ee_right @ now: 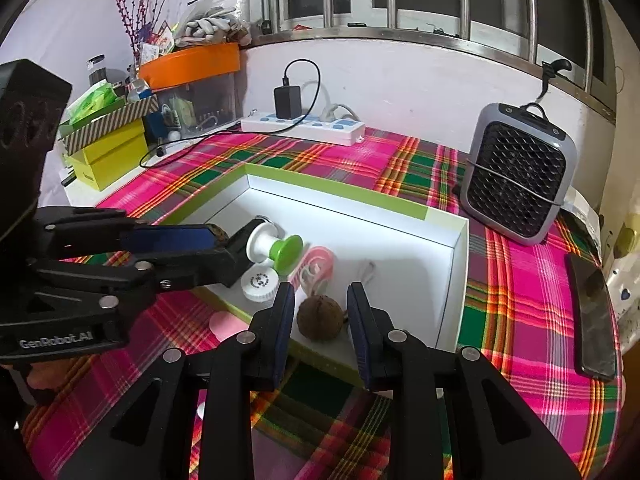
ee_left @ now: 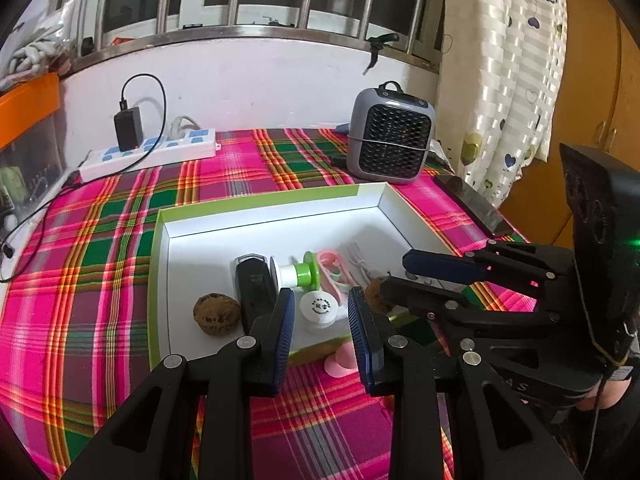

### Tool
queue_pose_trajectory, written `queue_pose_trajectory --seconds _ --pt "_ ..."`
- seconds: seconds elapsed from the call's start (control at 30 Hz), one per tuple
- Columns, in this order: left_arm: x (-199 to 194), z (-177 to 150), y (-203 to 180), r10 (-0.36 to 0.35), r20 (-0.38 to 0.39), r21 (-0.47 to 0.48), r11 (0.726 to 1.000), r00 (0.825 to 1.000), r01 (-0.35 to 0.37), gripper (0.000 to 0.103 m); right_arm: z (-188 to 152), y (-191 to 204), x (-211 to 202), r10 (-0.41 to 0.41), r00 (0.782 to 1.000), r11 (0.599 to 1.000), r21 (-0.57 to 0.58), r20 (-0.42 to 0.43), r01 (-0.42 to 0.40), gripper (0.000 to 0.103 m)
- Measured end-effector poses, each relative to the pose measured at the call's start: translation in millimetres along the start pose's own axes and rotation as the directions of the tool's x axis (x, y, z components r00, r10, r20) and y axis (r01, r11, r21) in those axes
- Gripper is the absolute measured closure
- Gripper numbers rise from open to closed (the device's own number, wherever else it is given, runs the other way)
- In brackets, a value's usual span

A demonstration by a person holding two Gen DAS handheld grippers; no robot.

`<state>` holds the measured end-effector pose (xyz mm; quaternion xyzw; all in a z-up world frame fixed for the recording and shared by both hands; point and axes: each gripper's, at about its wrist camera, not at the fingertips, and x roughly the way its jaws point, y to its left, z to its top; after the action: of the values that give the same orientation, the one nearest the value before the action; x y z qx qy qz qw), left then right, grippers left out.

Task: Organize objects
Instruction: 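Grasp the pink clip case with the left gripper while the right gripper approaches the white knob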

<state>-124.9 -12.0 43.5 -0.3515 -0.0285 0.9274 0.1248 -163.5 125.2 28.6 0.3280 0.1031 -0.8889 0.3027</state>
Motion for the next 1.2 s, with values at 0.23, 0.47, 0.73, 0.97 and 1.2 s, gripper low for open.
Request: queue_pose_trajectory --seconds 0.23,0.47,0.73,0.97,1.2 --pt "-10.1 -5.9 -3.6 -0.021 -0.001 0.019 1.000 1.000 0.021 0.077 -2.3 1.3 -6.9 0.018 1.000 1.000 0.004 -0.002 -0.018 0.074" --pt "-16.0 -17.0 -10.8 -0.057 -0.019 0.049 0.997 0.998 0.058 0.077 -5.1 5.7 -16.8 0.034 0.999 0.999 -0.005 0.002 -0.034 0.074" --pt "-12.0 -23.7 -15.8 -0.106 -0.060 0.060 0.992 0.993 0.110 0.077 -11.0 7.1 -28.3 0.062 0.998 0.998 -0.001 0.010 -0.062 0.074" --pt "-2.1 -25.2 -14.0 -0.108 -0.094 0.051 0.992 0.990 0.113 0.077 -16.2 10.1 -31.0 0.069 0.998 0.997 -0.018 -0.016 -0.069 0.074" --pt "8.2 -27.3 -13.2 -0.100 -0.119 0.054 0.993 0.988 0.107 0.075 -24.0 7.7 -24.9 0.068 0.994 0.998 -0.010 -0.082 -0.069 0.074"
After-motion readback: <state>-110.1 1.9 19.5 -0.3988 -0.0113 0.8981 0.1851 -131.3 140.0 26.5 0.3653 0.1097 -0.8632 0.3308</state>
